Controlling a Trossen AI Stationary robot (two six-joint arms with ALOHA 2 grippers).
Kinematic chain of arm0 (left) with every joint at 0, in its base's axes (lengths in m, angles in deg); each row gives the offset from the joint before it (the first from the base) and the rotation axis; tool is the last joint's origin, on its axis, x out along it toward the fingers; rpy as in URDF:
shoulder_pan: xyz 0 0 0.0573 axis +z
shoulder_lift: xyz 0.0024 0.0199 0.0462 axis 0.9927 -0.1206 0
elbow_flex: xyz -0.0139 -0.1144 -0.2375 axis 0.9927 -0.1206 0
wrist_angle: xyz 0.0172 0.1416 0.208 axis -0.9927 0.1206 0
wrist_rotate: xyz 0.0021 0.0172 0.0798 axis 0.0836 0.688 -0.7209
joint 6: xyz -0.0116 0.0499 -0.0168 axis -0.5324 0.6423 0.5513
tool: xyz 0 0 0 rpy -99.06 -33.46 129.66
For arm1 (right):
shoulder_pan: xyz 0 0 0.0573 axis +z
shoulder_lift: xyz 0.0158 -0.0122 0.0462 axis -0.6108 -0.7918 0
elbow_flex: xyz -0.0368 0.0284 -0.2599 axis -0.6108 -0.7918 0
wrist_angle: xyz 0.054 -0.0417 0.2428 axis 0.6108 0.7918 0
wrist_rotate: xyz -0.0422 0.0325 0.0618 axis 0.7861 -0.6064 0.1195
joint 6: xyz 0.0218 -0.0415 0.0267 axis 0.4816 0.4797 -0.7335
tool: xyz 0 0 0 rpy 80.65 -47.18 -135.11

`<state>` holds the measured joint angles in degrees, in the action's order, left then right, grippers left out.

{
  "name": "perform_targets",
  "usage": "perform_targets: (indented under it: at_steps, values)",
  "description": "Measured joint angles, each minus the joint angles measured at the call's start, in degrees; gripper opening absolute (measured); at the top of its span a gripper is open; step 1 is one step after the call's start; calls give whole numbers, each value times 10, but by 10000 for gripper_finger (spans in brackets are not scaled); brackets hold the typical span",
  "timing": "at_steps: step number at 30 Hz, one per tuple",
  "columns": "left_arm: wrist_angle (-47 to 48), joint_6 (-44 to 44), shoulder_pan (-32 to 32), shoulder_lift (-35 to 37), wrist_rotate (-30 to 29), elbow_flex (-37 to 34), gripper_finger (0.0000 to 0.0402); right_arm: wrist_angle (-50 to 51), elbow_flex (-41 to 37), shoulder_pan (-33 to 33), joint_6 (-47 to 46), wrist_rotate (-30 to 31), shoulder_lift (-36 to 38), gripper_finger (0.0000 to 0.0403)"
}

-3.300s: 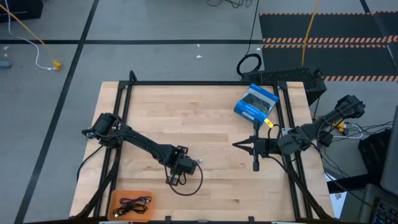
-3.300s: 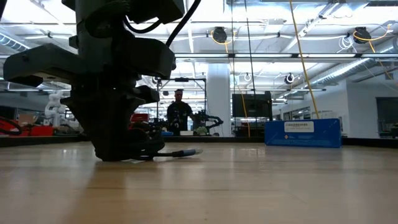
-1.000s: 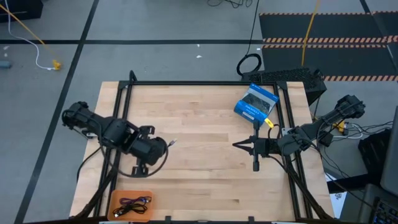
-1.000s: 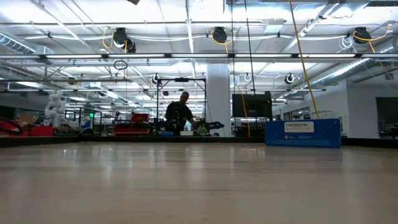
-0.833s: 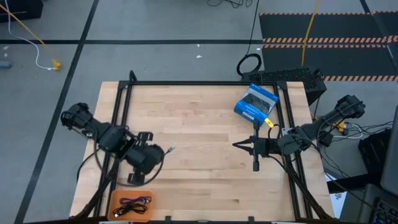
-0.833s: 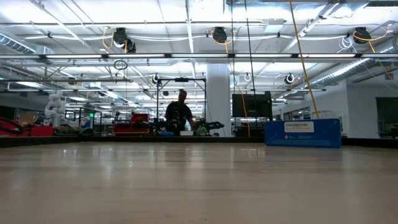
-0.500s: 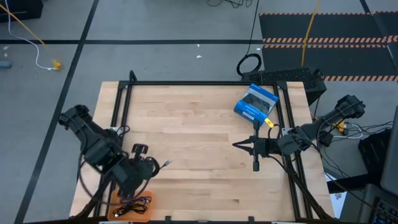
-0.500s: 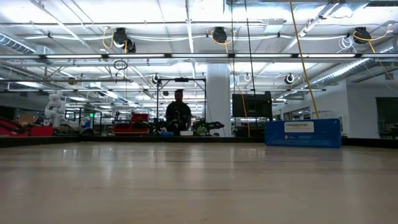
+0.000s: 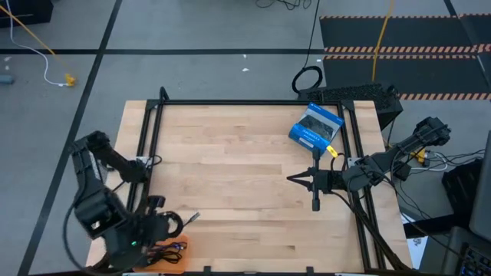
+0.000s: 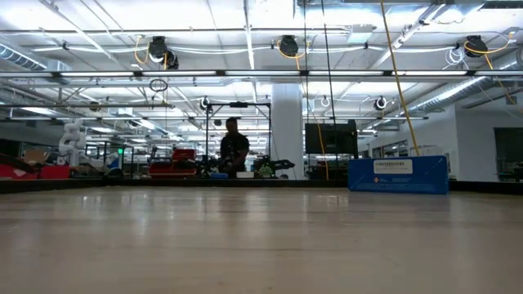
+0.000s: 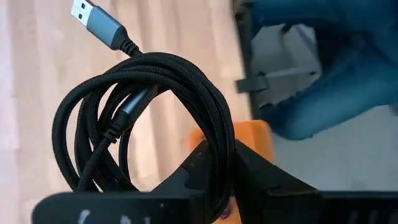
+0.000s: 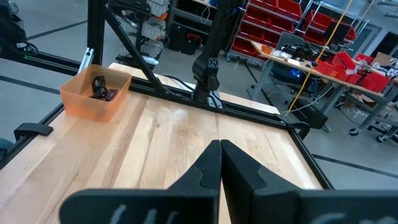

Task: Pick and place USB-C Cables
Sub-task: Put the black cable charger into the orange bin

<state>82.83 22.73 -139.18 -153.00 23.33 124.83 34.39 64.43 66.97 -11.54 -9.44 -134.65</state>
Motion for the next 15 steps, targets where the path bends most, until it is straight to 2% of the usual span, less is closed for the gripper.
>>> perform_targets:
  at_steps: [7, 15]
  values:
    - [-33, -44, -52, -15, -14, 0, 47, 0, 0, 0, -4, 0, 0, 2]
    - [-46, -56, -76, -41, -15, 0, 47, 0, 0, 0, -13, 0, 0, 2]
